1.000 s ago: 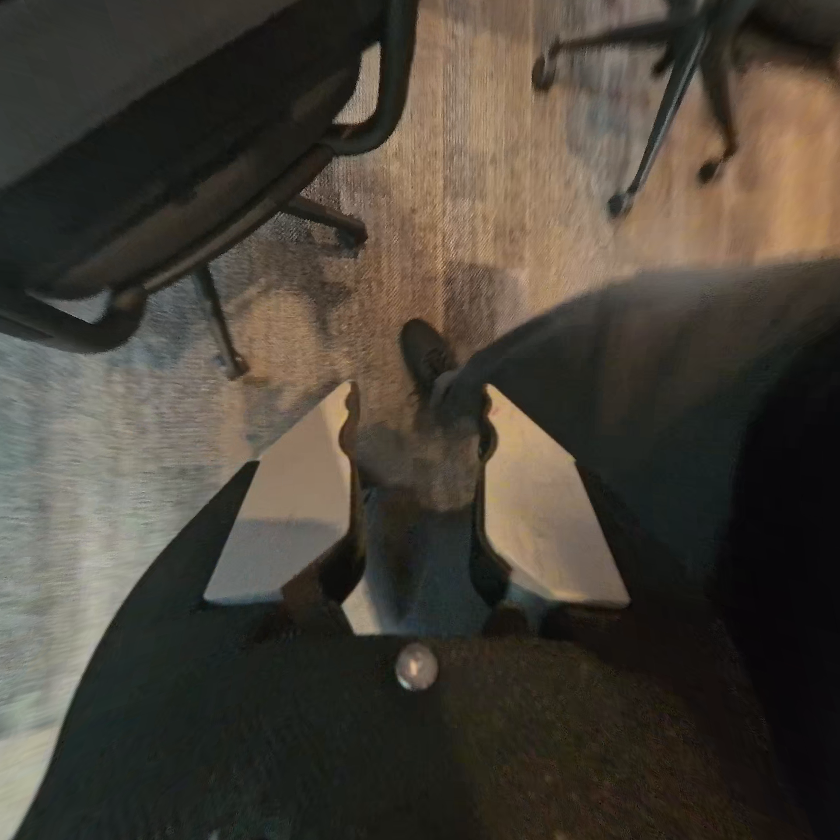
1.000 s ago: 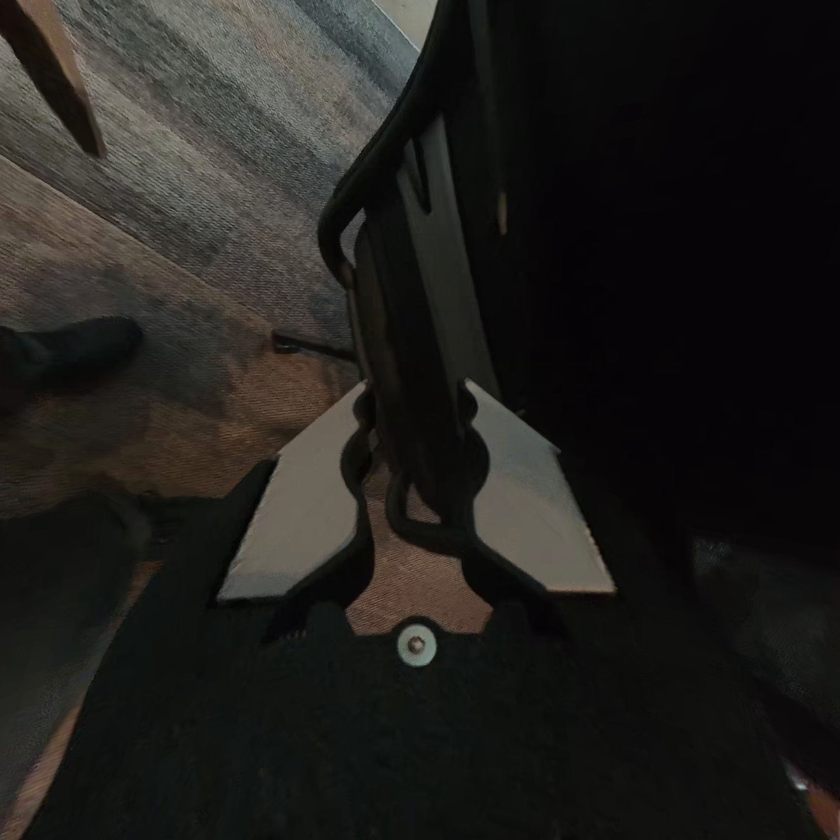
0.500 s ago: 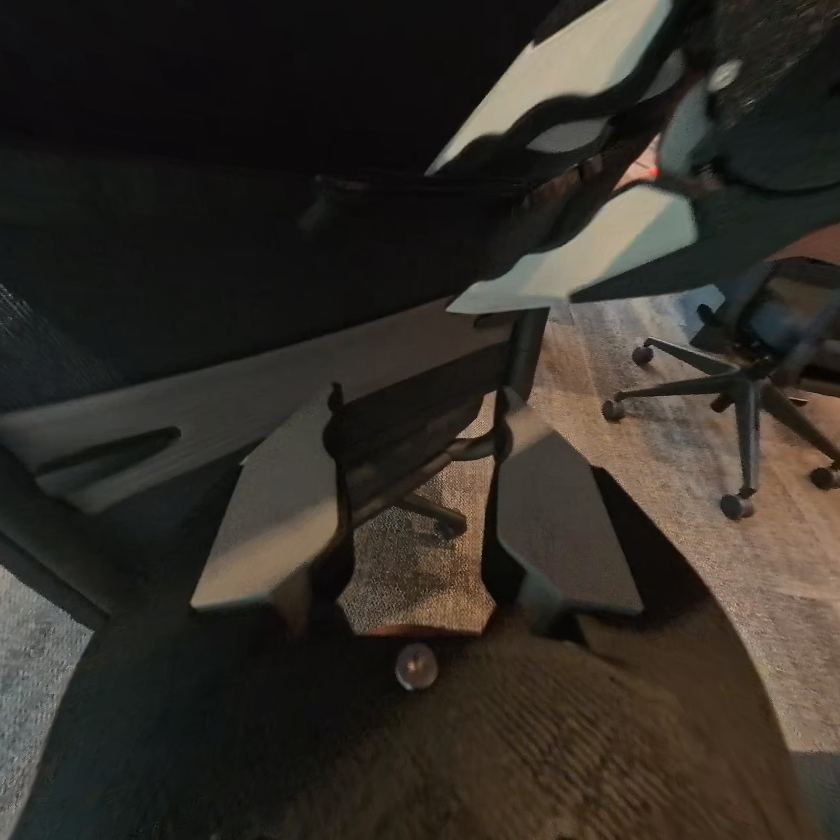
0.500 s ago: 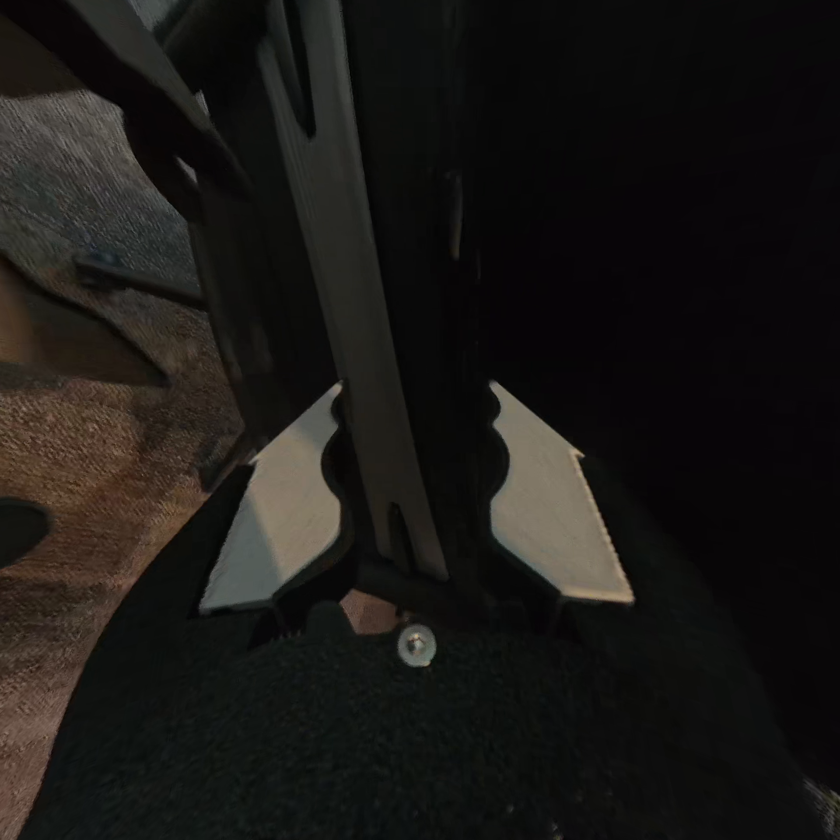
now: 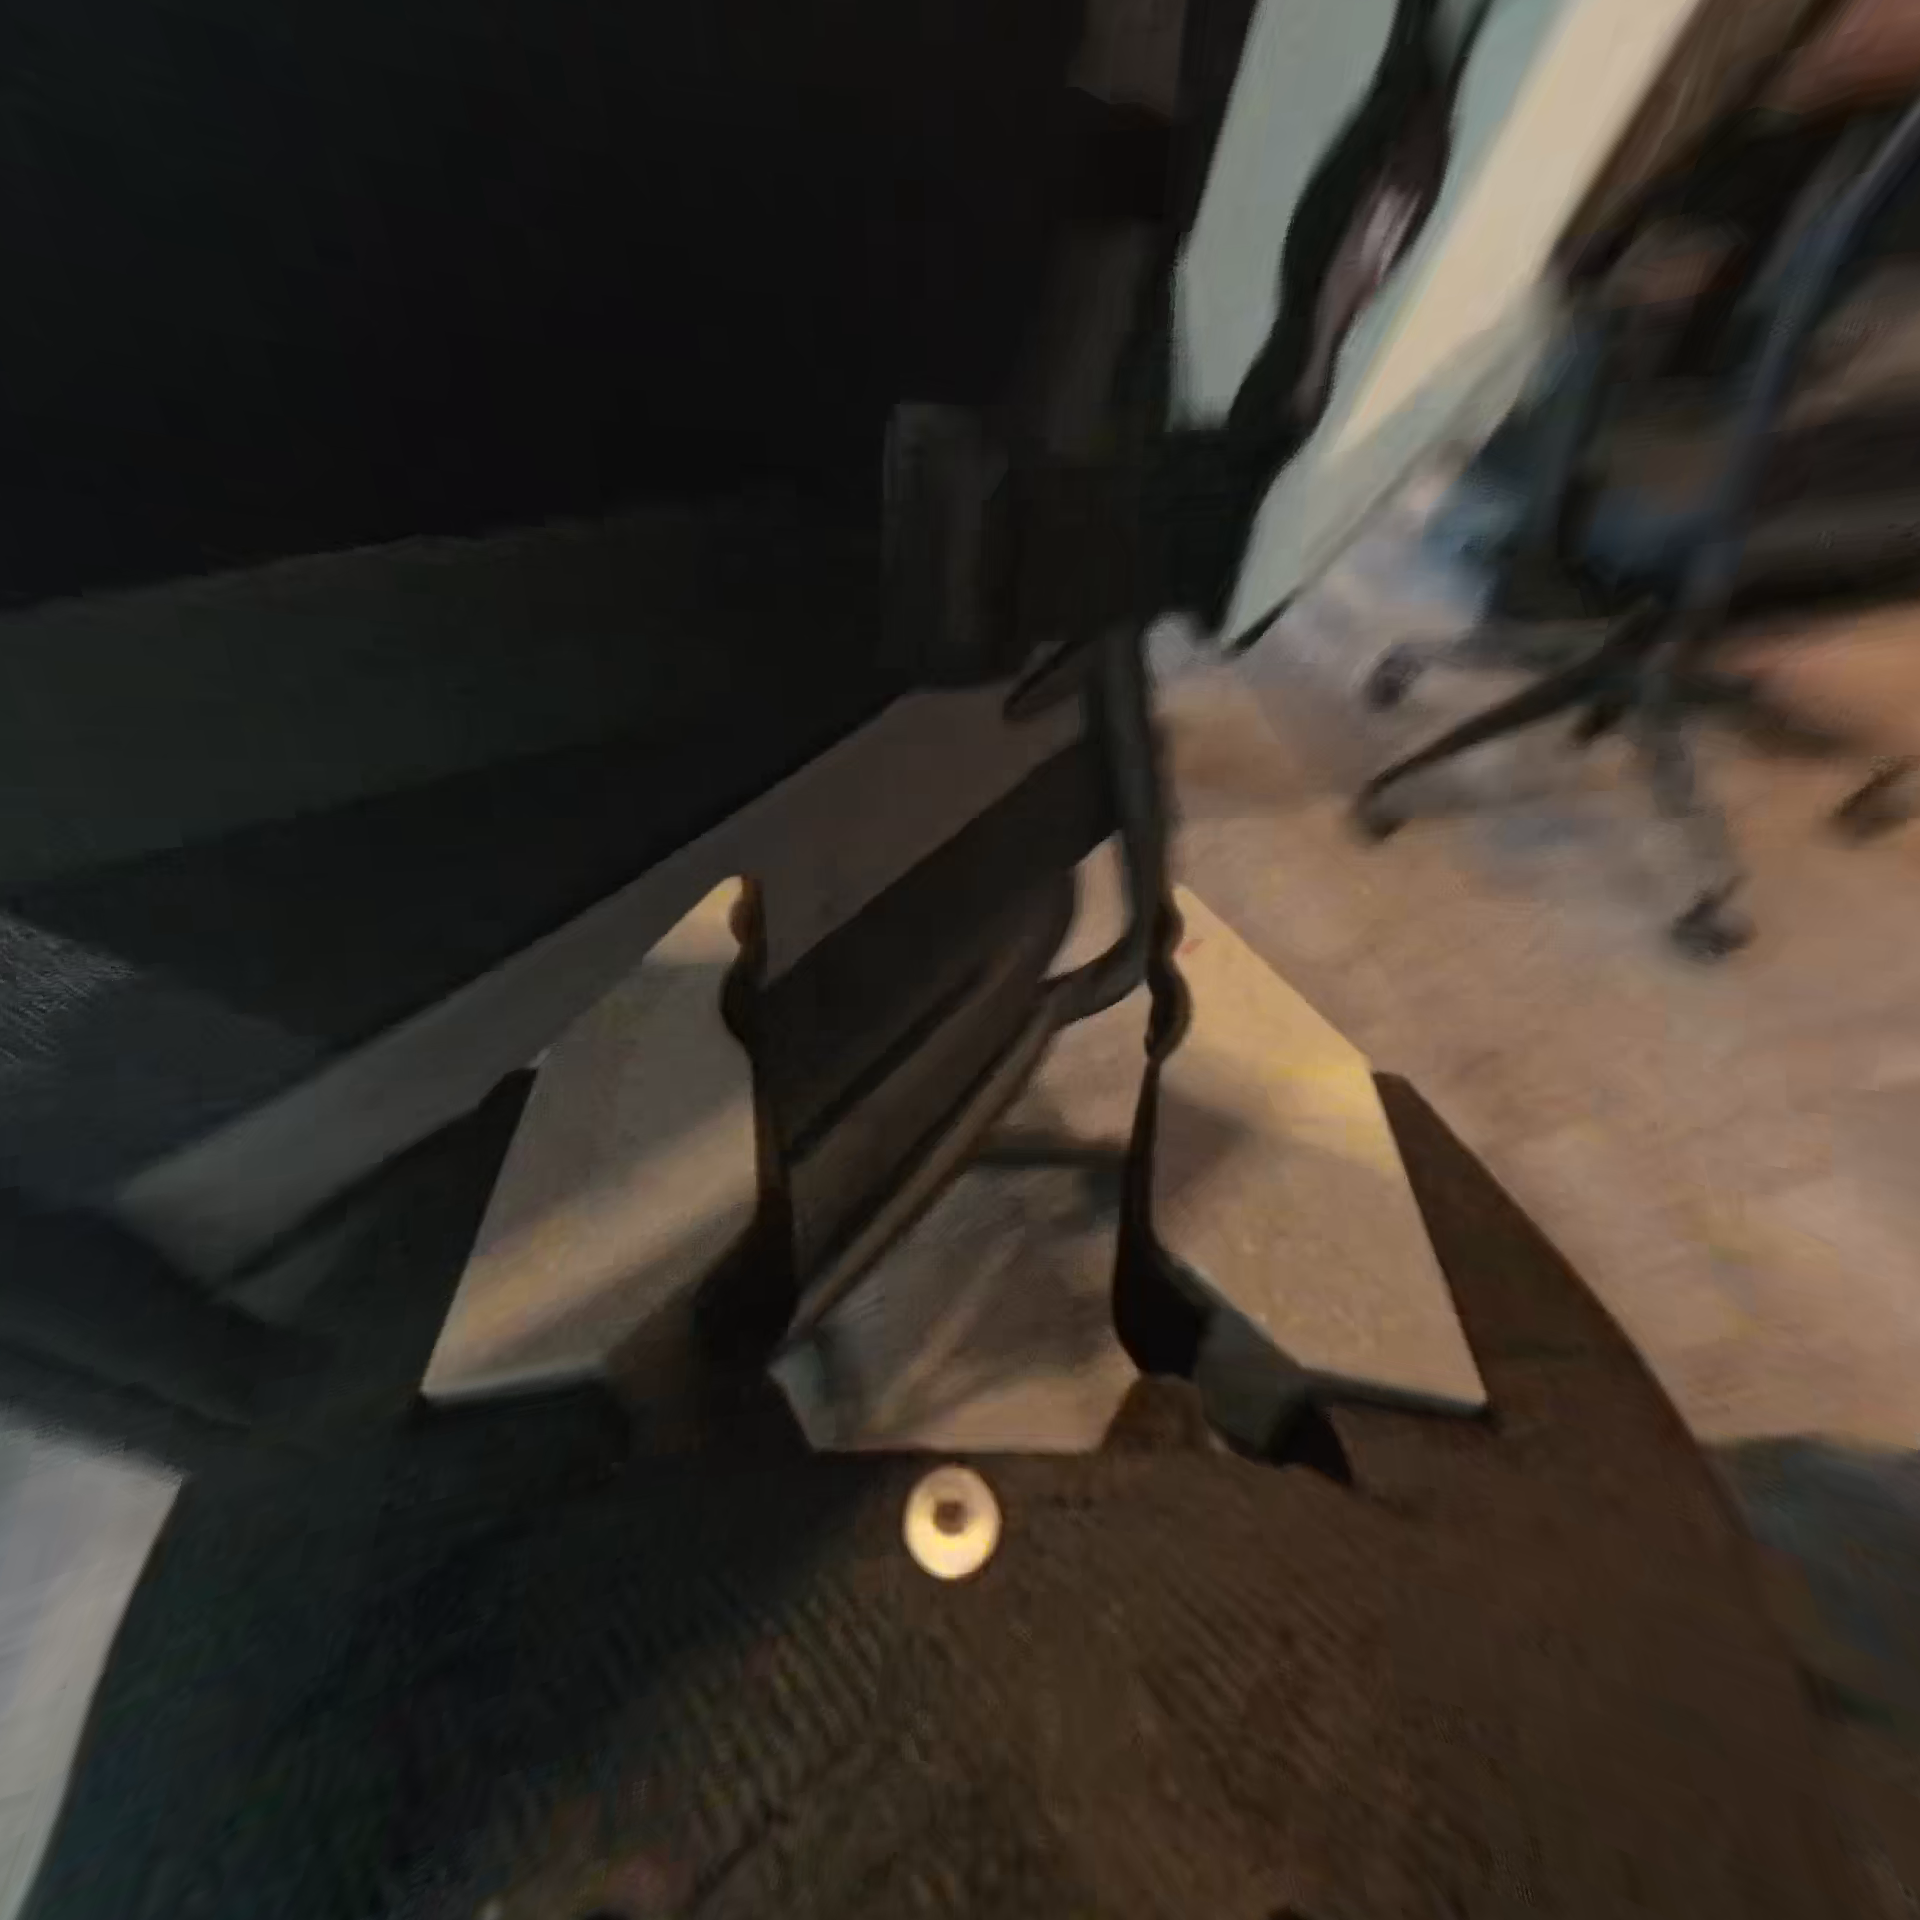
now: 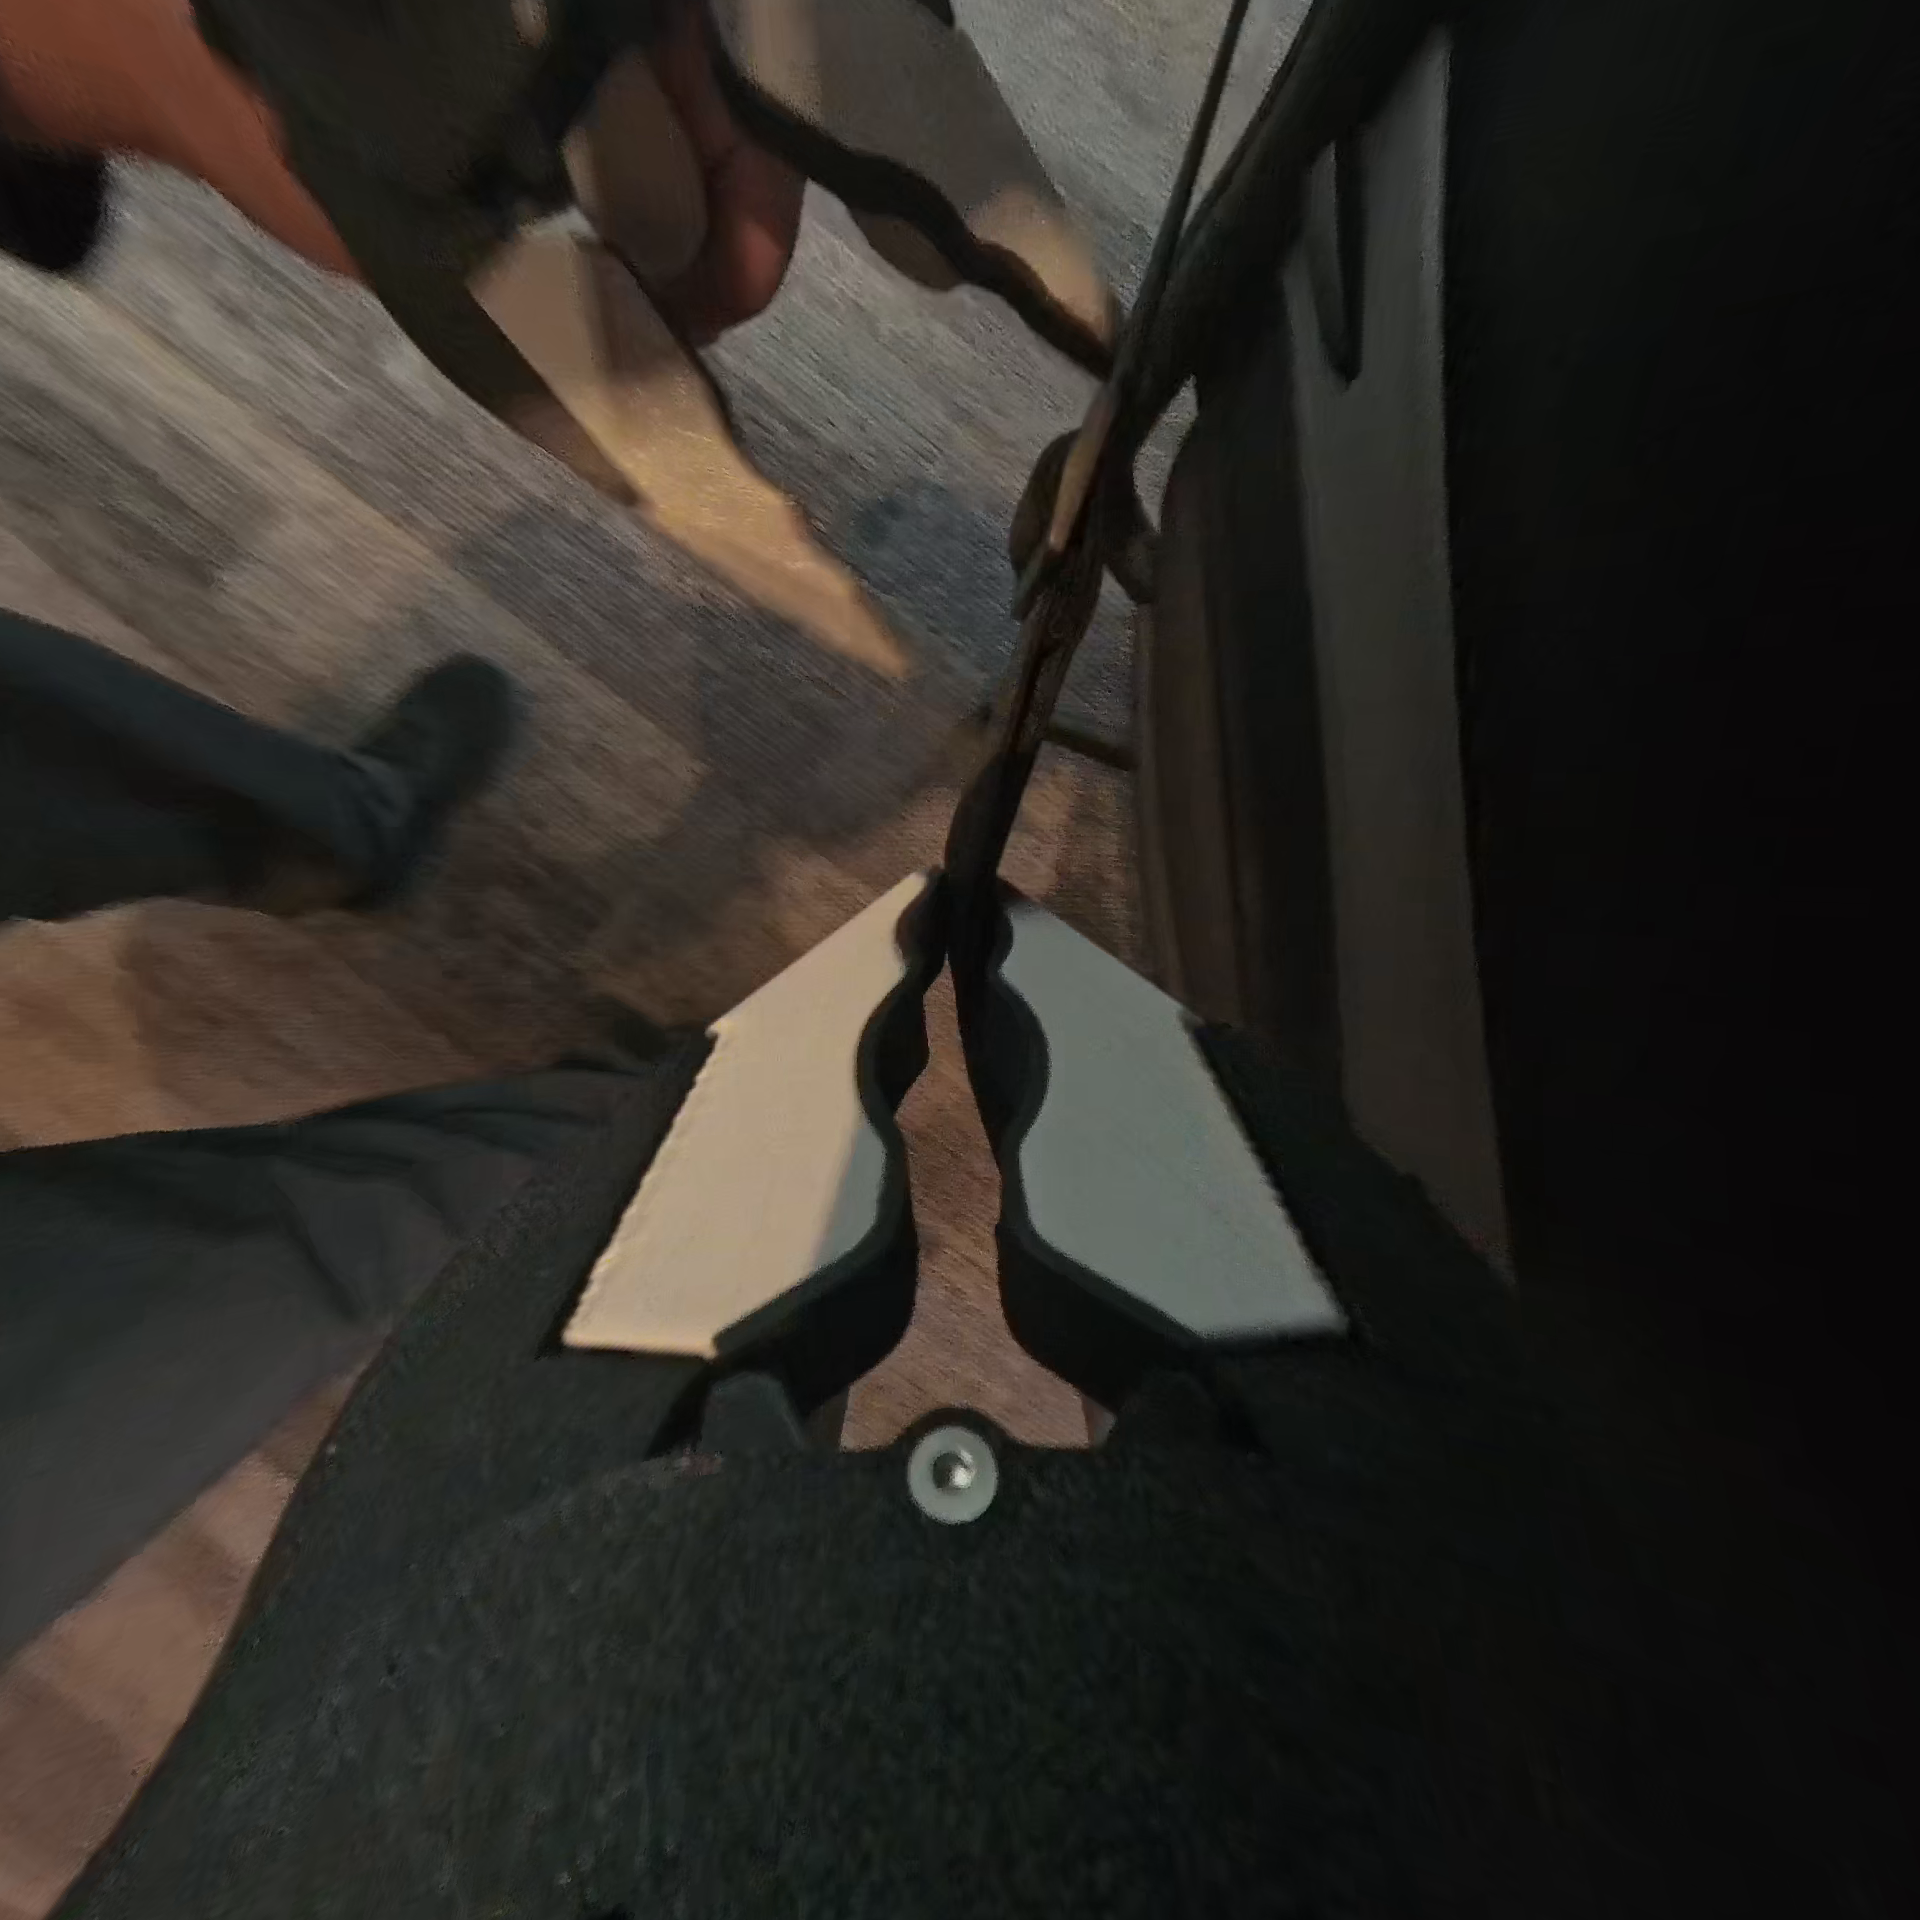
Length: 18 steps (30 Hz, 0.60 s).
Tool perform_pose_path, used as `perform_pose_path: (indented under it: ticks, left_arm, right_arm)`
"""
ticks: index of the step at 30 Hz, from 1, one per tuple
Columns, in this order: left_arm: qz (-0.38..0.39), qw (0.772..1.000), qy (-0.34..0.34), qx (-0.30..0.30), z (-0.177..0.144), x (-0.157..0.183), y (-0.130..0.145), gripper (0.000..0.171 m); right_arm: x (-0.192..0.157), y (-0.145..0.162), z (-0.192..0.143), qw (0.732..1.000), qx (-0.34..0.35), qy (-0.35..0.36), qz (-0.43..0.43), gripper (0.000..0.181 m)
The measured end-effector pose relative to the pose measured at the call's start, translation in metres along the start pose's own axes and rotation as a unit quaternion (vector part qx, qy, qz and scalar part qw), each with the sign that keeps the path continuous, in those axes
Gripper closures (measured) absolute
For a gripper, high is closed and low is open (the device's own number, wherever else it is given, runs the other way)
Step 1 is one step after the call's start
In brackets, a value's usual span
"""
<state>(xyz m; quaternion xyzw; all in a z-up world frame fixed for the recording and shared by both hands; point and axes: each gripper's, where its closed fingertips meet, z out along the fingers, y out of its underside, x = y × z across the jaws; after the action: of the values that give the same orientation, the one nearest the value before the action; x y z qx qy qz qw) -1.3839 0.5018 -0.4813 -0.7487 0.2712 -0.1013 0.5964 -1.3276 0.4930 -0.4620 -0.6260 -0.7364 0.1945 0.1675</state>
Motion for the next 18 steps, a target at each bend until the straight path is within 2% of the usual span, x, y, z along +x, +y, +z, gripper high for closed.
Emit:
perform_pose_path:
  ticks: [1, 2, 3, 7, 14, 18]
  left_arm:
    - [0.038, 0.996, -0.072, -0.023, 0.0, -0.016, 0.003, 0.107]
    - [0.045, 0.99, -0.132, -0.02, -0.002, -0.027, -0.002, 0.122]
    - [0.029, 0.988, -0.153, -0.01, -0.002, -0.026, -0.007, 0.12]
    - [-0.046, 0.988, -0.146, -0.029, 0.011, -0.002, -0.001, 0.096]
    - [-0.089, 0.986, -0.133, -0.04, 0.026, 0.012, 0.011, 0.091]
    - [-0.088, 0.986, -0.132, -0.052, 0.031, 0.014, 0.022, 0.088]
  right_arm:
    - [-0.003, 0.0, -0.002, 1.0, 0.008, -0.02, 0.017, 0.18]
    - [-0.005, 0.001, -0.003, 0.999, 0.007, -0.036, 0.022, 0.18]
    - [-0.007, 0.0, -0.004, 0.998, 0.014, -0.049, 0.031, 0.18]
    - [-0.009, -0.001, -0.01, 0.996, 0.022, -0.068, 0.049, 0.18]
    - [-0.012, 0.003, -0.01, 0.996, 0.03, -0.068, 0.055, 0.18]
    - [-0.009, 0.002, -0.011, 0.996, 0.028, -0.063, 0.051, 0.18]
